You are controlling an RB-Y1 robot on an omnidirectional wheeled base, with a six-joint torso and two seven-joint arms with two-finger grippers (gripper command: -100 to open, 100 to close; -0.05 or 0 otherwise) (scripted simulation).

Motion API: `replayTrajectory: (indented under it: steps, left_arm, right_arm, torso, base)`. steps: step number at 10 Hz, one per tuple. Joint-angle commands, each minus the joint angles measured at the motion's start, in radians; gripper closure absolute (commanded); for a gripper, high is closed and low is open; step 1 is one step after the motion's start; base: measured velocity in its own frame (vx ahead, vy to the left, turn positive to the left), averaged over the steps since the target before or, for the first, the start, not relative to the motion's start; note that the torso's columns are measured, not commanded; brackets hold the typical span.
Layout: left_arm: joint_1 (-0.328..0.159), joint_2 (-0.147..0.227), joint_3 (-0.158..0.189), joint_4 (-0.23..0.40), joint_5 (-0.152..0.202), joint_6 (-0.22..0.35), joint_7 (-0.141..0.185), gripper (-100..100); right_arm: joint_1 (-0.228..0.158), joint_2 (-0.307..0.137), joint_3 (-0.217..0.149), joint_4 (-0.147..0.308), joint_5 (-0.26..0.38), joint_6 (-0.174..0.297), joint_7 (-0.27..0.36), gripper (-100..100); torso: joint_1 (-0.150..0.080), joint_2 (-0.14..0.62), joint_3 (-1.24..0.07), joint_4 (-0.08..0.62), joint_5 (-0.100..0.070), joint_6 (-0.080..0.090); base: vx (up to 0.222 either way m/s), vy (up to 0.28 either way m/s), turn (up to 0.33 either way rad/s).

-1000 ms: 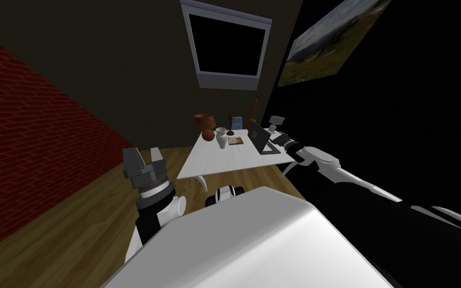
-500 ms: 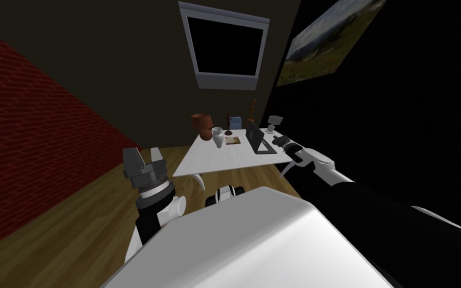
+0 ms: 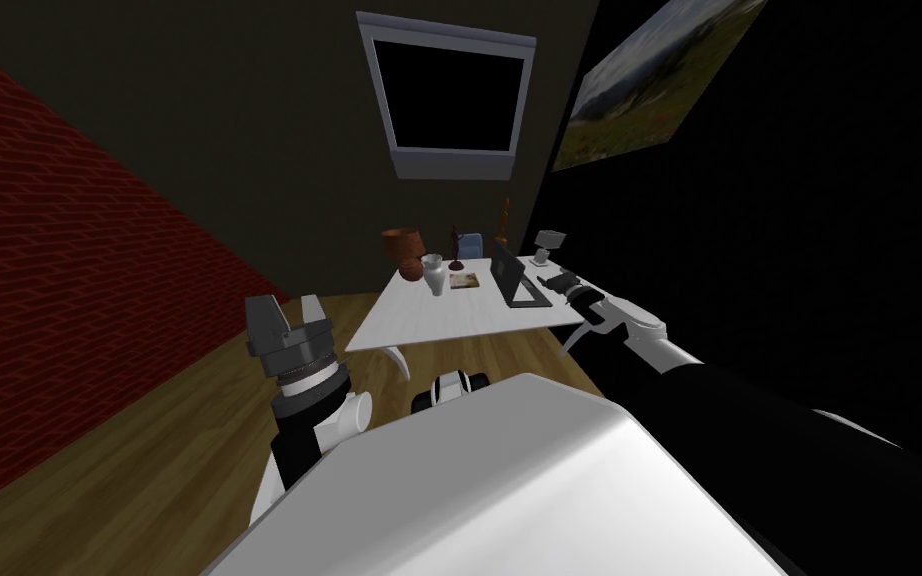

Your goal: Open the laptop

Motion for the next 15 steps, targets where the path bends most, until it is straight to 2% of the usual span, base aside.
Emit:
replayTrajectory:
  steps: [1,4,7,8,9,10,11,12,15]
  left_arm:
    - [0.000,0.000,0.000,0.000,0.000,0.000,0.000,0]
    - [0.000,0.000,0.000,0.000,0.000,0.000,0.000,0]
    - [0.000,0.000,0.000,0.000,0.000,0.000,0.000,0]
    - [0.000,0.000,0.000,0.000,0.000,0.000,0.000,0]
    - [0.000,0.000,0.000,0.000,0.000,0.000,0.000,0]
    - [0.000,0.000,0.000,0.000,0.000,0.000,0.000,0]
    - [0.000,0.000,0.000,0.000,0.000,0.000,0.000,0]
    - [0.000,0.000,0.000,0.000,0.000,0.000,0.000,0]
    - [0.000,0.000,0.000,0.000,0.000,0.000,0.000,0]
  right_arm:
    - [0.022,-0.023,-0.008,-0.010,0.035,0.029,0.030,-100]
    - [0.051,-0.060,-0.016,-0.021,0.087,0.073,0.074,-100]
    - [0.079,-0.092,-0.024,-0.029,0.135,0.114,0.115,-100]
    - [0.071,-0.085,-0.020,-0.027,0.125,0.104,0.105,-100]
    - [0.079,-0.115,-0.030,-0.022,0.114,0.108,0.098,-100]
    - [0.074,-0.100,-0.025,-0.024,0.120,0.107,0.104,-100]
    - [0.075,-0.101,-0.026,-0.023,0.120,0.107,0.103,100]
    - [0.058,-0.096,-0.026,-0.002,0.083,0.092,0.071,100]
    - [0.032,-0.087,-0.025,0.030,0.027,0.071,0.023,100]
  torso:
    - [-0.004,0.001,0.001,0.000,-0.001,0.000]
    - [-0.011,0.003,0.002,0.001,-0.004,0.000]
    - [-0.008,0.003,0.002,0.001,-0.003,-0.001]
    - [-0.009,0.003,0.002,0.001,-0.003,0.000]
    - [-0.015,0.004,0.003,0.001,-0.004,0.001]
    - [-0.017,0.000,0.001,0.000,-0.005,0.000]
    - [-0.014,0.002,0.001,0.000,-0.005,0.000]
    - [-0.011,0.006,0.004,0.002,-0.004,0.001]
    - [-0.017,0.004,0.003,0.001,-0.007,0.003]
  base:
    - [0.049,0.194,0.009]
    - [0.059,0.183,0.005]
    - [0.042,0.188,0.011]
    - [0.020,0.087,-0.001]
    - [0.098,0.015,0.003]
    - [0.063,0.005,0.002]
    - [0.009,0.001,0.001]
    - [-0.032,-0.058,0.018]
    - [-0.059,-0.102,0.028]
